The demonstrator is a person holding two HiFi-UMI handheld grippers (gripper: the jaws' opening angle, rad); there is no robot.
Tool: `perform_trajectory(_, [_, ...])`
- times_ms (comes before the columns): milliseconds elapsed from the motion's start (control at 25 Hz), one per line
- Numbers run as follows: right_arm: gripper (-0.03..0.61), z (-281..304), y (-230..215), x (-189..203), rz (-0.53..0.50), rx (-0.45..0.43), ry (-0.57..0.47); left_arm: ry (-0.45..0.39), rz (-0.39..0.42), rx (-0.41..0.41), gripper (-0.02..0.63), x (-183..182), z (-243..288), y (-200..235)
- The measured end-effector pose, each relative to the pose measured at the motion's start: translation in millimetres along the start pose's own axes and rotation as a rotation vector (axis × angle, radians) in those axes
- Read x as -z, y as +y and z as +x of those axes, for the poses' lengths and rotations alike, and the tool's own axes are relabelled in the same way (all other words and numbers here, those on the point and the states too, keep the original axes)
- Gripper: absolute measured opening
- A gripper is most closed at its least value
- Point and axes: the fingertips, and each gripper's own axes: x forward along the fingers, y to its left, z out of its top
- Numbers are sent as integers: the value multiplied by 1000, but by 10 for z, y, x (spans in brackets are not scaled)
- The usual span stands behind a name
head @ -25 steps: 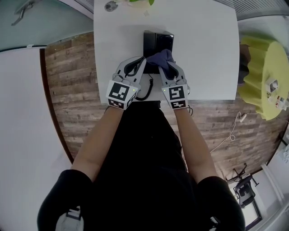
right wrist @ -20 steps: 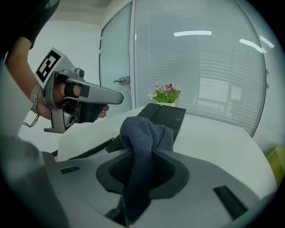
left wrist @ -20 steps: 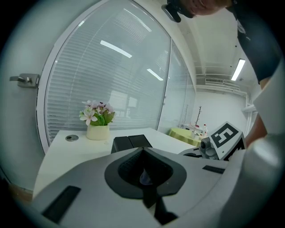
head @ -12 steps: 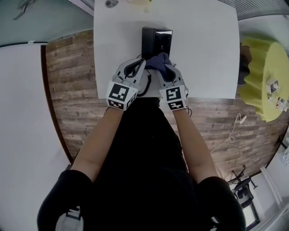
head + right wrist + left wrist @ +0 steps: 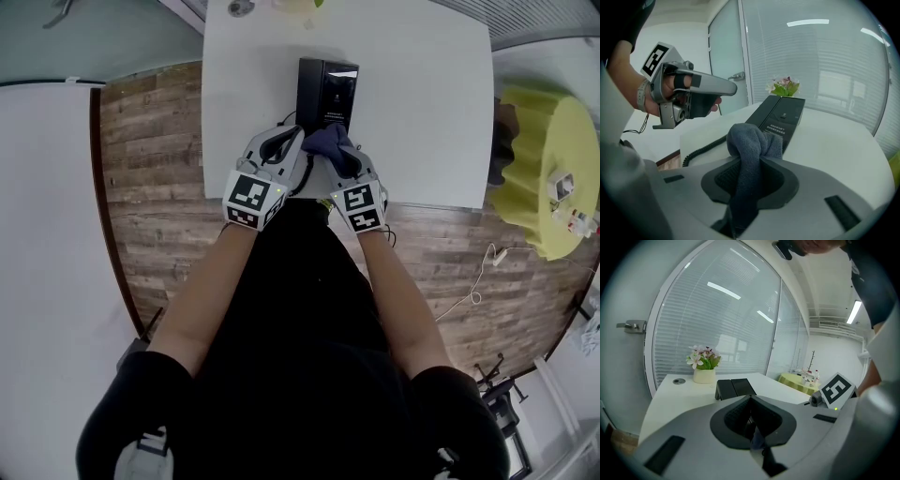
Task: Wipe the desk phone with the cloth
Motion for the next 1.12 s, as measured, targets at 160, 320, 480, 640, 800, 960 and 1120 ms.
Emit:
perform_trajectory(160, [97,-122,31,-130,10,-18,-26,-20,15,-16,11,-164,-48,33])
perform_trajectory(320, [97,-230,-17,-469,-23,-21,-78,-46,32,-38,11,-384,-83,126])
perform_trajectory(480, [97,-271,-176,-882,-57,-3,-135,-65,59,-59,11,-603,-89,261])
perform_trajectory(640, [97,-237,-350,-1223,-94,19,-169,-76,71,-75,11,-747,-78,416])
perform_trajectory(800, [97,-146,-482,-1449,-111,32,-188,-79,75,-78,11,-817,-4,556])
perform_trajectory(960, [97,11,-579,-1588,-147,38,-189,-79,83,-73,11,-868,114,689])
perform_trajectory(1120, [97,184,-655,-1678,-180,48,-177,-73,80,-69,11,-852,196,795])
